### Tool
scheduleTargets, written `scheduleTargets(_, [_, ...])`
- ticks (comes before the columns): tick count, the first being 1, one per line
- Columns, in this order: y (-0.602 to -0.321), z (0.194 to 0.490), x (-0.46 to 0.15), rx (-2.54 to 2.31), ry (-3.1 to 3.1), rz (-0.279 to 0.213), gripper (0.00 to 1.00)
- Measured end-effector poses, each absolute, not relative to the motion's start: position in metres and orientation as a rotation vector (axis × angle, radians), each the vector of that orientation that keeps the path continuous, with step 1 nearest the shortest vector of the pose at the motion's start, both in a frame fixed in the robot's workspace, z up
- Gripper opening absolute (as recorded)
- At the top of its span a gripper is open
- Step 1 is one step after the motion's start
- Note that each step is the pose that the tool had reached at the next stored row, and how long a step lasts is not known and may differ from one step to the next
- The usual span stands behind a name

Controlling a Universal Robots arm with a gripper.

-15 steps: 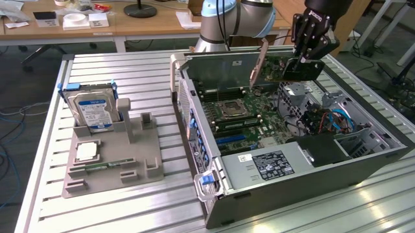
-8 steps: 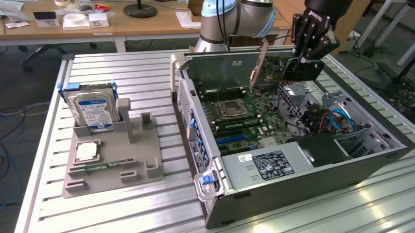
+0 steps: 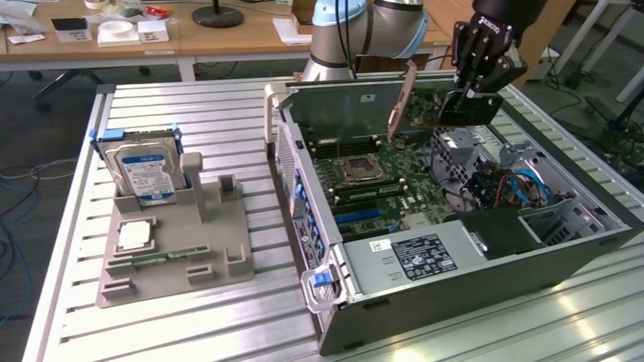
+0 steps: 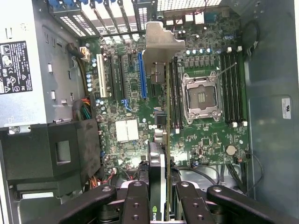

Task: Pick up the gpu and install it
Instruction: 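Insert the gpu into the slot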

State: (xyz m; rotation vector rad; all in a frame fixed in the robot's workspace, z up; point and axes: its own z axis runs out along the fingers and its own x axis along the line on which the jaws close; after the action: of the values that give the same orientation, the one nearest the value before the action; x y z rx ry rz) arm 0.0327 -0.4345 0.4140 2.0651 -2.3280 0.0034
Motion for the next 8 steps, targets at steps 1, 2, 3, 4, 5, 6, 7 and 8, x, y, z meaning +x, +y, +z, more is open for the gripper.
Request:
scheduleTargets(1, [-0.4345, 0.4140, 0.0327, 2.066, -2.327, 0.004, 0.27])
scheduleTargets(2, [-0.4344, 0.4140, 0.0327, 2.068, -2.325, 0.004, 0.27])
scheduleTargets(3, [-0.4344, 0.4140, 0.0327, 2.069, -2.324, 0.004, 0.27])
scheduleTargets(4, [-0.4343, 0.4140, 0.0327, 2.070, -2.323, 0.005, 0.27])
scheduleTargets(5, [-0.4342, 0.4139, 0.0327, 2.071, -2.322, 0.005, 0.27])
scheduleTargets(6, [-0.4341, 0.4139, 0.0327, 2.072, -2.321, 0.005, 0.27])
scheduleTargets(7, [-0.4340, 0.4139, 0.0327, 2.073, -2.319, 0.006, 0.27])
scheduleTargets(8, [-0.4340, 0.4138, 0.0327, 2.075, -2.317, 0.006, 0.27])
